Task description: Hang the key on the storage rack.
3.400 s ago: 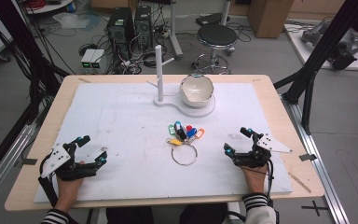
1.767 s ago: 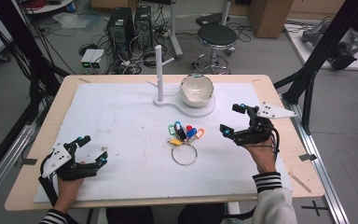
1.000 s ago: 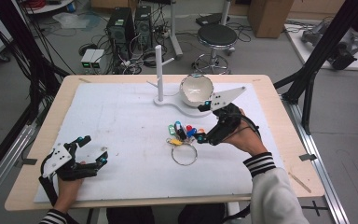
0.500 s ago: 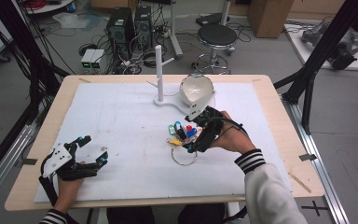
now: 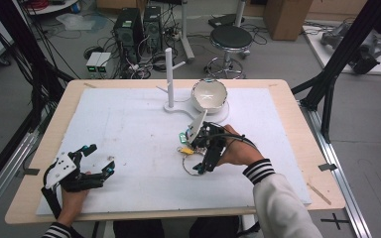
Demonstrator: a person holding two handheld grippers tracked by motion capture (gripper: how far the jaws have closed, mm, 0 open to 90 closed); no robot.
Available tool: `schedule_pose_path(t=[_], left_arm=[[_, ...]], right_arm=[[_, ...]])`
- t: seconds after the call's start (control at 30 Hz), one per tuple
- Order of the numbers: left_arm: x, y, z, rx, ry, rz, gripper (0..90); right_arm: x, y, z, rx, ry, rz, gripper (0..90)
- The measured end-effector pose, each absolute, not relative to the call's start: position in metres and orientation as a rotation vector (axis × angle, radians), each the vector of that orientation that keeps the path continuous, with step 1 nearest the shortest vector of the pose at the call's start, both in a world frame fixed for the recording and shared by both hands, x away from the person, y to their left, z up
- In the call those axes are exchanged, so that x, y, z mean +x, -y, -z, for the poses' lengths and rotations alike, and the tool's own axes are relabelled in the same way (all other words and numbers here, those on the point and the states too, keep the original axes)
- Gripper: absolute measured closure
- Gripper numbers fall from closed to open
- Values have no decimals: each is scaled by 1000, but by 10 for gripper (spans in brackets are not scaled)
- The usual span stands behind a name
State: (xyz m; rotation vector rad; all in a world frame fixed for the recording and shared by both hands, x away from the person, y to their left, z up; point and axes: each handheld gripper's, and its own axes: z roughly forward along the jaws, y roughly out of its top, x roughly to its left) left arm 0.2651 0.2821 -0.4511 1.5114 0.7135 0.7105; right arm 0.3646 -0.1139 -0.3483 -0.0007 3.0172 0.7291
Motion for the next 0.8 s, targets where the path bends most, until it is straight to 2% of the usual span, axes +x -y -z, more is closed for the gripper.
schedule_pose_path(t=[0.8], left_arm=[[265,-282,451,1504,-713,-708,107]], right_arm=[[357,103,388,-65,-3099,-485,50]])
